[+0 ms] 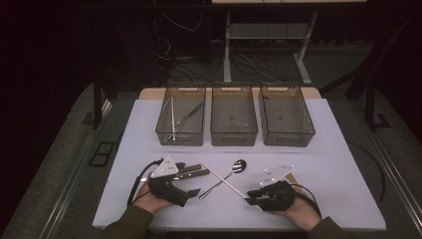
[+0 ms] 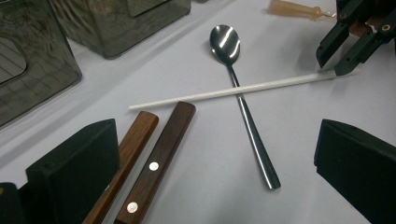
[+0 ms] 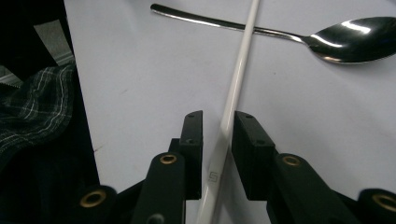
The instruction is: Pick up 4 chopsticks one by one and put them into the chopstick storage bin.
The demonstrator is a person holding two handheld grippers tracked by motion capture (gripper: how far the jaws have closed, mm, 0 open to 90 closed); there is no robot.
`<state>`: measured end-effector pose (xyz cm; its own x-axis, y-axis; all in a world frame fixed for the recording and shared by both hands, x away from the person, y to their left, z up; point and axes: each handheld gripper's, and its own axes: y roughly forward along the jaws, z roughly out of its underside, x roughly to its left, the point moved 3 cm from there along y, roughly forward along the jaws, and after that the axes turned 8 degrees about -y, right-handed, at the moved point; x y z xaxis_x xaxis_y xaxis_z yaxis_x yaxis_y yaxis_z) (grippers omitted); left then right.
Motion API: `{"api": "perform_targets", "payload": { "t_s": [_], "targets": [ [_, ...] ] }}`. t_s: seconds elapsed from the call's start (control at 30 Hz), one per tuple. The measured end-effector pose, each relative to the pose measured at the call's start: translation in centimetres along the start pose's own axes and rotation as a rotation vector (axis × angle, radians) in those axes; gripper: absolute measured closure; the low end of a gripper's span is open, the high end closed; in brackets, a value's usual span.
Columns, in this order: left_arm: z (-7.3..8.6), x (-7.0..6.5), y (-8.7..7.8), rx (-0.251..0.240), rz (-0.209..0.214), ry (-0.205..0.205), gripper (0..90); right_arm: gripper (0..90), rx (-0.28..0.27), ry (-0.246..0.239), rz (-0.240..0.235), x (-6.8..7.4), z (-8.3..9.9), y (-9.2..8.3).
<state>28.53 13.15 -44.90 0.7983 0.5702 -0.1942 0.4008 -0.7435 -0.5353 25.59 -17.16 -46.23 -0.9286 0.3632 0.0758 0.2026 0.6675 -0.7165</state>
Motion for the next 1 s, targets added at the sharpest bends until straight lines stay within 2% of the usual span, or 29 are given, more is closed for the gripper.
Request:
{"api": "perform_targets", "payload": {
  "t_s": [0.4,0.67,1.0],
  "targets": [
    [0.00,-0.01,-0.02,0.000,-0.001,0.001,0.0,80.8,0.052,-0.034,0.056,-0.02,0.26,0.38],
    [0.01,-0.02,-0.01,0.005,0.000,0.004,0.0,81.3,0.043,-0.036,0.098,-0.60,0.51,0.28],
    [0.04,-0.06,0.11,0.006,-0.001,0.004,0.0,83.2,0.025,-0.016,0.133,-0.29,0.74,0.39]
  ]
}}
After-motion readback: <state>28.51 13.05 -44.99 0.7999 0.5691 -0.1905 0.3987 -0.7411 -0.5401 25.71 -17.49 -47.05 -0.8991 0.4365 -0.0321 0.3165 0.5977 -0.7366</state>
